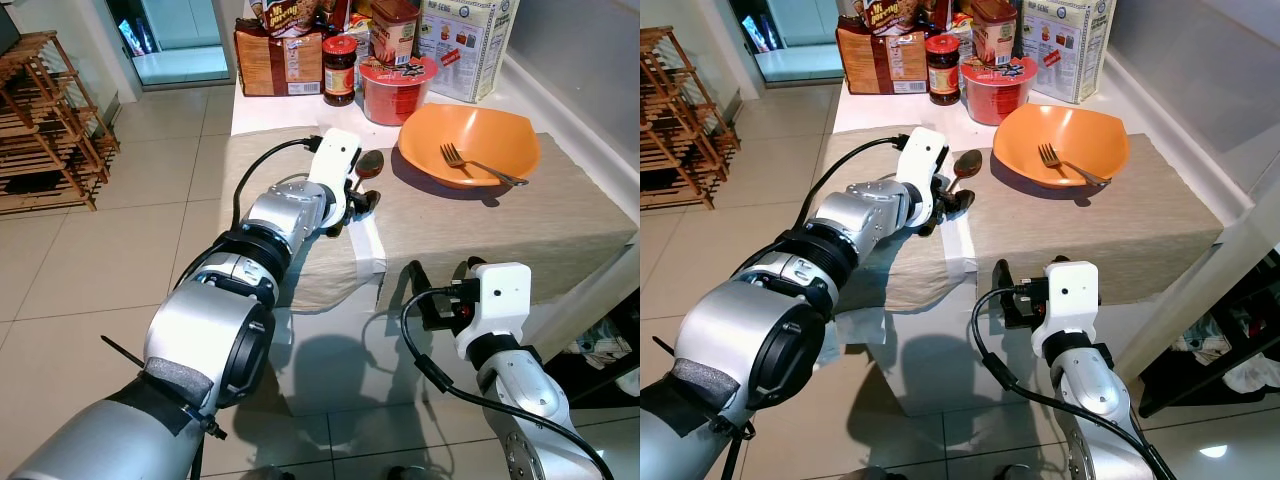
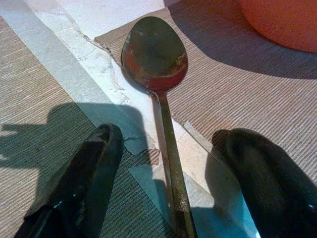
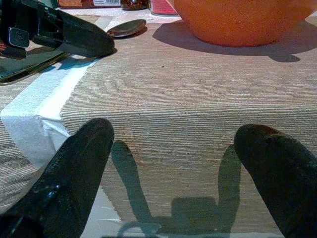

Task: Setting the table

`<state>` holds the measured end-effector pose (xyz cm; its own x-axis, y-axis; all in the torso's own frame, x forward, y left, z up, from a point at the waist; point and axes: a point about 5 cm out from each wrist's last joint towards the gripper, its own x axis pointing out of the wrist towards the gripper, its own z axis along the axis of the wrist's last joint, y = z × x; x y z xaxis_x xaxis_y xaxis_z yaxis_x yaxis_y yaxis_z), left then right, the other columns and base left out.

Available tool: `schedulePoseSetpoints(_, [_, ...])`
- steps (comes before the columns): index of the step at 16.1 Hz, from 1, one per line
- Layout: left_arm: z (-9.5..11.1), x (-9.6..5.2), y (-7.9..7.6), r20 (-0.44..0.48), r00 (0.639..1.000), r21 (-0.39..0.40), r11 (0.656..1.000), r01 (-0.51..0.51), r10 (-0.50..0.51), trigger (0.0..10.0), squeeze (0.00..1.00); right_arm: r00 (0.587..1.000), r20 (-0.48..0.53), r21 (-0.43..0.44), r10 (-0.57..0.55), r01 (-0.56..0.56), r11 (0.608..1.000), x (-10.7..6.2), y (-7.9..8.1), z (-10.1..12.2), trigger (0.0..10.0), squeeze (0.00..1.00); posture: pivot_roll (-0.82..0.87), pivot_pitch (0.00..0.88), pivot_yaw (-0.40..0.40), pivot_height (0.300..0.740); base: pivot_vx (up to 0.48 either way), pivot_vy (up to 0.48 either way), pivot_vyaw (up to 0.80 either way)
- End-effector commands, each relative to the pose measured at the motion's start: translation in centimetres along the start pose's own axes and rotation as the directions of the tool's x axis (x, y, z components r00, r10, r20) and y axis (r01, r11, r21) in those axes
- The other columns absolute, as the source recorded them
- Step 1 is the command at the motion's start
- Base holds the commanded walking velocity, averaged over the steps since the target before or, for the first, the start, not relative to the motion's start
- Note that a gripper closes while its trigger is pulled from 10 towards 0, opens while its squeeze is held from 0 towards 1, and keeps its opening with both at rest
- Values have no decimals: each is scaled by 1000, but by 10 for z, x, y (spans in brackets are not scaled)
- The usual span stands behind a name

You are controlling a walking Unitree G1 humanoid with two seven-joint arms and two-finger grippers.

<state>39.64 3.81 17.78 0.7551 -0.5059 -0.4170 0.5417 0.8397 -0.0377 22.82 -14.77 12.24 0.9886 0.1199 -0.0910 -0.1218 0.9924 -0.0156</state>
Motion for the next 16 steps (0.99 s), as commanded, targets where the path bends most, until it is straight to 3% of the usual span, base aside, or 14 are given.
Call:
schedulePoseSetpoints(1, [-25, 3, -2, -117, 993, -43, 999, 6, -11, 10000, 0, 1000, 15, 2, -2, 2, 1000, -2, 1, 5, 10000, 0, -159, 68, 86, 740, 0, 0, 0])
schedulePoseSetpoints(2, [-27, 3, -2, -124, 992, -38, 999, -2, -3, 6039, 0, 1000, 14, 2, -4, 4, 1000, -2, 1, 5, 10000, 0, -159, 68, 86, 740, 0, 0, 0])
schedulePoseSetpoints(3, [-29, 3, -1, -126, 992, -35, 999, -6, 2, 0, 0, 1000, 14, 2, -5, 5, 1000, -3, 1, 5, 10000, 0, -161, 68, 87, 740, 0, 0, 0])
schedulePoseSetpoints(16, [-47, 4, -1, -161, 987, 48, 999, 23, -15, 0, 0, 1000, 10, -1, 1, -1, 1000, -6, 1, 4, 10000, 0, -169, 50, 86, 740, 0, 0, 0])
